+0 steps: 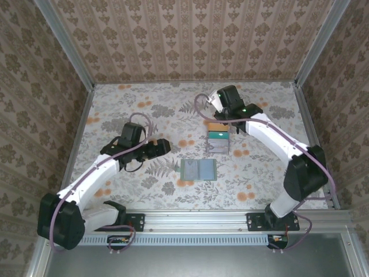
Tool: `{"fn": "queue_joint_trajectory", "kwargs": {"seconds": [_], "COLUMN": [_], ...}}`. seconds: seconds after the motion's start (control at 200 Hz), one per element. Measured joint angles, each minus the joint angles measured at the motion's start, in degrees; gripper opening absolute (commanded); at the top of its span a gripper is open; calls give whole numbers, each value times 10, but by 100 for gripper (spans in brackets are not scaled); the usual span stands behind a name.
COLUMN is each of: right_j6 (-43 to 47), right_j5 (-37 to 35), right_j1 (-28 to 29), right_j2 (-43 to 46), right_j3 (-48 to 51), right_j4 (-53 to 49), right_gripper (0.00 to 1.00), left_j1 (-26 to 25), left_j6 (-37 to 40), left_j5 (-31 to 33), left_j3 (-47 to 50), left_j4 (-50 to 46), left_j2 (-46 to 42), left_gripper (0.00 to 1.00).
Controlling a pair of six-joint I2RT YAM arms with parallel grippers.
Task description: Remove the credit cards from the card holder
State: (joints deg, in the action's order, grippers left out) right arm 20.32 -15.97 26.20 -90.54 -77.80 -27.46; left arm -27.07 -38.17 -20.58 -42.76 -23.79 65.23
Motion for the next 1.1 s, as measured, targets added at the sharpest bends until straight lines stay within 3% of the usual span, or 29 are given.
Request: {"fn": "queue_joint_trajectory", "kwargs": {"seconds": [0.255, 0.44, 0.735, 1.1], "right_j6": [-223, -367, -532, -607], "right_j5": [87, 122, 161, 176], "right_j1": [30, 86, 135, 138], "right_j2": [133, 174, 150, 65], "right_j3": [135, 256, 371, 386], "right_j4": [-15, -8, 54, 120], "right_gripper": [21, 16, 14, 14], "left_j1": [-72, -124, -160, -165], "left_j6": [-19, -41, -46, -45], "left_j5": [1, -2, -24, -37], "left_j3": [-7, -19, -35, -39], "left_j4": [9, 38, 67, 72], "left_j2": [44, 86, 167, 224], "left_gripper": [69, 50, 43, 39]}}
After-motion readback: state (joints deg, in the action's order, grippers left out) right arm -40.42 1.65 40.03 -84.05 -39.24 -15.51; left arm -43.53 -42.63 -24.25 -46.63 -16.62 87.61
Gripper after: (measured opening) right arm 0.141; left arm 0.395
